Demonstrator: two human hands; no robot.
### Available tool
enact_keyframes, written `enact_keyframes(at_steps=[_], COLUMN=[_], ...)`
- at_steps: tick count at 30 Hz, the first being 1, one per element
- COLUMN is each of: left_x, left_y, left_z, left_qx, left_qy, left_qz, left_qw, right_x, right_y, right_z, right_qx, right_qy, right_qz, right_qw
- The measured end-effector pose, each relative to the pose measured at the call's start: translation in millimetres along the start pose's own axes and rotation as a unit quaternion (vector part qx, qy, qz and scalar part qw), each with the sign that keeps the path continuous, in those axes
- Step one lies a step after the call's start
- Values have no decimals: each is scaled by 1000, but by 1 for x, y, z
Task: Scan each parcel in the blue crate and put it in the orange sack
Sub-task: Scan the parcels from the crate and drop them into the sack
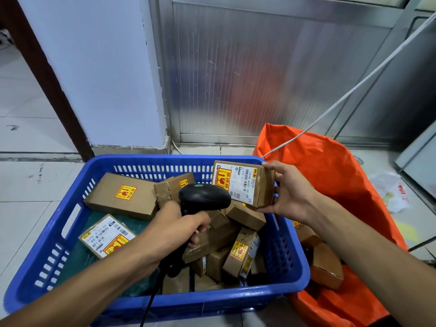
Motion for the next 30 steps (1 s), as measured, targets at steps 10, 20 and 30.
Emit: enact_keyframes(at_steps=[10, 20, 30], left_x=[-1, -2, -2], left_y=[1, 3, 2], left_z=[1, 0, 2], left_qx=[-2, 2, 4], left_qy=[-5, -2, -6], left_qz=[10, 10, 11], left_qw=[1000, 1000, 1000], right_x=[0, 3, 6], right_y=[-5, -20, -36], right_z=[1, 10, 24], right_qx=[-7, -9, -6], right_qy=[-2, -10, -26], right_qz=[-8, -33, -52], right_qw=[1000, 999, 998])
Point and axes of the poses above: each hand's wrist, its own x-axis towards the middle knuckle, its own y-axis out of the palm, z = x × y, the point moved 10 cm from there along x, towards the middle knuckle, and after that the axes turned 11 degrees about x, right-handed, at the moved point
